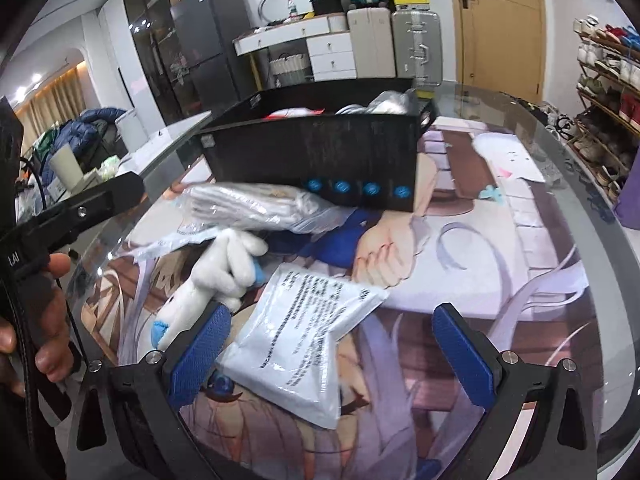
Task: Organize soft objects
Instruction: 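Withdraw both tools and move the right tool toward the white pouch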
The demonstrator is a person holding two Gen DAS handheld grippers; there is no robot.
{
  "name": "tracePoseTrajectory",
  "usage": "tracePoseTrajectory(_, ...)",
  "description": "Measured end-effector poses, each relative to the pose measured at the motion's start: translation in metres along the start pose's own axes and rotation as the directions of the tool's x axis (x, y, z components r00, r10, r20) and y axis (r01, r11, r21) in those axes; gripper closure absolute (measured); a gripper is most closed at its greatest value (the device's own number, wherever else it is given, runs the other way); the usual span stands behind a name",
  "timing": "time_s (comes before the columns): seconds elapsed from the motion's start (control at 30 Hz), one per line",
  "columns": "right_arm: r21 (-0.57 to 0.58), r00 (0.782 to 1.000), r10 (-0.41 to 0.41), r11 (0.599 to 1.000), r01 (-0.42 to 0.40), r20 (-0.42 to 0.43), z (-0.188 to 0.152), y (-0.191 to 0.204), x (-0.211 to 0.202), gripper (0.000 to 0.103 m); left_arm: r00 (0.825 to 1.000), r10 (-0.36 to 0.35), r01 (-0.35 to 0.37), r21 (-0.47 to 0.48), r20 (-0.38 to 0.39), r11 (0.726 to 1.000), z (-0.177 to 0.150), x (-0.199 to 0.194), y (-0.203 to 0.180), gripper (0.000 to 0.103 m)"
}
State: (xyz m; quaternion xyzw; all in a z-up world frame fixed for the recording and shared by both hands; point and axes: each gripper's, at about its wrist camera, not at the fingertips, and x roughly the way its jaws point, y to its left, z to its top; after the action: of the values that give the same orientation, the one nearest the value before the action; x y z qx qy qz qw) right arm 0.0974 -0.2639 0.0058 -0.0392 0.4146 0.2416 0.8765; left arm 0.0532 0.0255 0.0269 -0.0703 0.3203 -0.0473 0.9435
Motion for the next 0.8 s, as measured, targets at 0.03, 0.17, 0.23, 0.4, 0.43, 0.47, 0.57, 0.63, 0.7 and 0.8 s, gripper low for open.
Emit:
tracePoseTrajectory(0.03, -0.012, 1.000, -0.010, 1.000, 0.010, -0.004, 0.000, 0.003, 0.002, 0.001, 1.000, 0.002, -0.002, 0.004, -0.006, 1.000, -0.002, 0.001, 0.000, 0.000)
tracePoseTrajectory(0.17, -0.050, 0.999, -0.037, 0.998, 0.036, -0.016, 0.002, 0.012, 0.008, 0.001, 1.000, -0.005, 0.005, 0.005, -0.031, 1.000, -0.007, 0.006, -0.001, 0.000)
tracePoseTrajectory(0.23, -0.083, 0.998, -0.063, 0.995, 0.061, -0.028, 0.001, 0.015, 0.011, 0.001, 0.999, -0.013, 0.013, 0.009, -0.036, 1.000, -0.008, 0.007, -0.003, 0.000)
tracePoseTrajectory(0.4, -0.084, 0.996, -0.089, 0.993, 0.086, -0.033, -0.004, 0.006, 0.008, 0.001, 0.999, -0.017, 0.018, 0.018, -0.044, 1.000, -0.008, 0.008, -0.005, 0.000)
tracePoseTrajectory(0.43, -0.078, 0.995, -0.093, 0.993, 0.090, -0.033, -0.005, 0.002, 0.007, 0.001, 0.999, -0.018, 0.018, 0.015, -0.046, 1.000, -0.008, 0.008, -0.005, 0.000)
tracePoseTrajectory(0.47, -0.072, 0.995, -0.093, 0.993, 0.091, -0.031, -0.006, -0.001, 0.006, 0.001, 0.999, -0.019, 0.020, 0.013, -0.047, 1.000, -0.008, 0.008, -0.005, 0.000)
tracePoseTrajectory(0.57, -0.067, 0.995, -0.095, 0.993, 0.094, -0.025, -0.006, -0.007, 0.005, 0.001, 0.999, -0.019, 0.020, 0.006, -0.048, 1.000, -0.008, 0.008, -0.004, 0.000)
tracePoseTrajectory(0.63, -0.067, 0.995, -0.100, 0.993, 0.098, -0.019, -0.005, -0.006, 0.006, 0.001, 0.998, -0.025, 0.025, 0.008, -0.053, 1.000, -0.008, 0.009, -0.004, 0.000)
tracePoseTrajectory(0.7, -0.063, 0.995, -0.101, 0.993, 0.100, -0.015, -0.004, -0.008, 0.007, 0.001, 0.998, -0.024, 0.025, 0.007, -0.052, 1.000, -0.007, 0.010, -0.003, 0.000)
tracePoseTrajectory(0.8, -0.058, 0.994, -0.105, 0.993, 0.104, -0.009, -0.001, -0.008, 0.009, 0.003, 0.998, -0.026, 0.026, -0.012, -0.048, 1.000, -0.006, 0.010, 0.001, 0.000)
